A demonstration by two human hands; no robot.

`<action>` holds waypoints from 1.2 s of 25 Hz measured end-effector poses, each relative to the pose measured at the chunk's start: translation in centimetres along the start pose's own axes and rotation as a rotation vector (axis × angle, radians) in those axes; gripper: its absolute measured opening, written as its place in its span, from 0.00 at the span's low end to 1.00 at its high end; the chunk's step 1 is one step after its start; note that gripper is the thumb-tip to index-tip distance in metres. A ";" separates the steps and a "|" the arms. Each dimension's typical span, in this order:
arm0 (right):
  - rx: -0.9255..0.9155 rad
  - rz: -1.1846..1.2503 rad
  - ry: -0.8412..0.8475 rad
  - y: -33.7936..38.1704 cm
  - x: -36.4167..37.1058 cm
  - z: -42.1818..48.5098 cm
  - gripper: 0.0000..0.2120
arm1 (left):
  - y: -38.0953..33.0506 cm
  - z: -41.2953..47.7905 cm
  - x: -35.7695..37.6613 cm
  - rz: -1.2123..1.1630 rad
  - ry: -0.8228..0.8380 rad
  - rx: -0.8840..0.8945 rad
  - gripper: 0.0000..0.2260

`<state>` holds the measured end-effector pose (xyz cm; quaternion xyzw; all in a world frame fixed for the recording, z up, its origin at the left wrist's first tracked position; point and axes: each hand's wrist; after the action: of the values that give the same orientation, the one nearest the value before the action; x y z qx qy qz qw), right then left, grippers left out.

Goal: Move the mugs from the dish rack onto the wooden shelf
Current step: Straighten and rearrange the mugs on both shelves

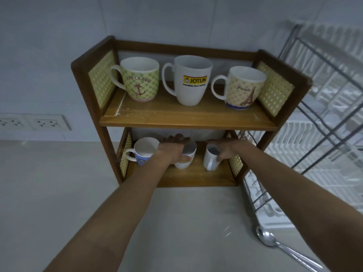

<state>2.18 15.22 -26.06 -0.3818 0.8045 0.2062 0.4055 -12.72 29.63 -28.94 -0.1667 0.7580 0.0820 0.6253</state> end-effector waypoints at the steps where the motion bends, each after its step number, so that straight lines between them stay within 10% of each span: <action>1: 0.000 -0.015 -0.044 -0.1 0.0 -0.1 0.39 | 0.0 0.0 0.0 0.016 0.002 -0.007 0.37; 24: 0.162 0.106 -0.220 0.4 1.2 -1.2 0.37 | 0.3 -0.2 -0.1 0.007 0.057 -0.009 0.37; 30: 0.098 0.420 -0.572 3.0 6.8 -6.4 0.37 | -2.9 -7.7 5.6 -0.162 -0.461 -0.054 0.31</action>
<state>-5.93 9.89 -27.75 -0.1149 0.7283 0.3449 0.5808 -19.68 23.51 -32.62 -0.2203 0.5769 0.0876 0.7816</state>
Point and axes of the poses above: each hand's wrist, its own z-axis towards the middle knuckle, its own x-axis out of the palm, y = z × x
